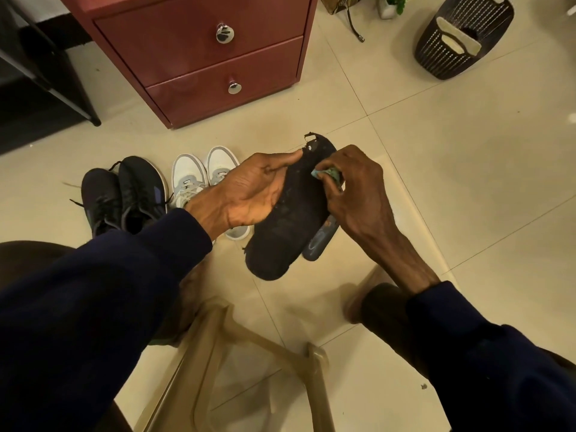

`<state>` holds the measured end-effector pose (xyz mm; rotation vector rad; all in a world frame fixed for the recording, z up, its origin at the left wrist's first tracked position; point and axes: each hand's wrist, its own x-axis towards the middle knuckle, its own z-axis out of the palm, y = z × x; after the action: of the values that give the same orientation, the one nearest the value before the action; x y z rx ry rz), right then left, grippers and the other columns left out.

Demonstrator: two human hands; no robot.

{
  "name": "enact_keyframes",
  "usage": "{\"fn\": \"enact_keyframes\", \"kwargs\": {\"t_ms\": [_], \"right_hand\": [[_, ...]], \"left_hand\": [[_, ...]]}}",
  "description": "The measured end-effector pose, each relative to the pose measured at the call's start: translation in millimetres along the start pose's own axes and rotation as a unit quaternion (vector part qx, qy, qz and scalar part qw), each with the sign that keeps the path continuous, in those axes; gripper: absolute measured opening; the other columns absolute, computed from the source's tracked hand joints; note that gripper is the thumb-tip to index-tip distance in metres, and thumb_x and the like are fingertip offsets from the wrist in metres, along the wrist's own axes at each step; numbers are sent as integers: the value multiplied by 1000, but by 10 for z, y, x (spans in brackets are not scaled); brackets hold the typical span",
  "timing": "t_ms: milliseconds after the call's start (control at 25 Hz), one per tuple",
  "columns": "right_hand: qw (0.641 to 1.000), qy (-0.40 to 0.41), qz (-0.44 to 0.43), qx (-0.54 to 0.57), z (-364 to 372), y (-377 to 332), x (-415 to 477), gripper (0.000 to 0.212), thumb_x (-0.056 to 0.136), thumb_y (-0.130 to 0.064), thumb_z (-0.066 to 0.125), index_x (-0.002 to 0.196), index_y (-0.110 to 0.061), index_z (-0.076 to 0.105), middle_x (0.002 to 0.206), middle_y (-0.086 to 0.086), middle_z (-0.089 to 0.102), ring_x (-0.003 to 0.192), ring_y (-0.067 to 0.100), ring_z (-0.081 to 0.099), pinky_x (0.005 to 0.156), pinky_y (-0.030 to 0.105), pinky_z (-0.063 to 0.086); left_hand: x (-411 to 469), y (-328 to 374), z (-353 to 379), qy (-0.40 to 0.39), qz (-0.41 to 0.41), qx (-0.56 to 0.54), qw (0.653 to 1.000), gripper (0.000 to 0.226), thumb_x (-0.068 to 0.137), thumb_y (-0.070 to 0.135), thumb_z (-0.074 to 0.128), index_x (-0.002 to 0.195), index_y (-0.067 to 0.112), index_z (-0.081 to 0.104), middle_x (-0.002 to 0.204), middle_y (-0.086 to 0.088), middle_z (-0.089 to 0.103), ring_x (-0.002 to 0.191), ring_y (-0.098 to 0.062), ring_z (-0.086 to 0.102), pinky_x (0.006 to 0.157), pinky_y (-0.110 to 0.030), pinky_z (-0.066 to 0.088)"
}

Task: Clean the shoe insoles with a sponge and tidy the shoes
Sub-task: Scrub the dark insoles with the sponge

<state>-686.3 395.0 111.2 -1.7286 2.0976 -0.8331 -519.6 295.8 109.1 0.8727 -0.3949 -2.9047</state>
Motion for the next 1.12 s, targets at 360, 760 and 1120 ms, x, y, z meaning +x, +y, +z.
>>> {"fn": "enact_keyframes", "kwargs": {"t_ms": [360,760,1120], "right_hand": [[982,-172,-66,39,-5,-197,-19,15,86,-14,81,100,-12,79,102,4,71,90,16,67,82,28,58],[977,-205,-58,28,93,-41,-62,24,84,-3,79,107,0,74,104,15,69,95,25,64,90,33,53],[979,-158,-125,32,15,-199,-188,21,82,-9,83,102,-9,77,102,8,70,91,15,64,81,25,53]], "left_hand": [[24,17,-45,89,34,-30,995,38,107,29,46,137,11,60,129,-9,67,120,-25,63,110,-40,47],[16,75,-53,123,72,-73,987,47,110,31,43,150,8,49,150,-15,54,139,-29,52,119,-45,38],[61,67,-120,135,108,-71,982,46,107,17,47,152,6,44,152,-19,51,139,-34,51,117,-51,39]]}}
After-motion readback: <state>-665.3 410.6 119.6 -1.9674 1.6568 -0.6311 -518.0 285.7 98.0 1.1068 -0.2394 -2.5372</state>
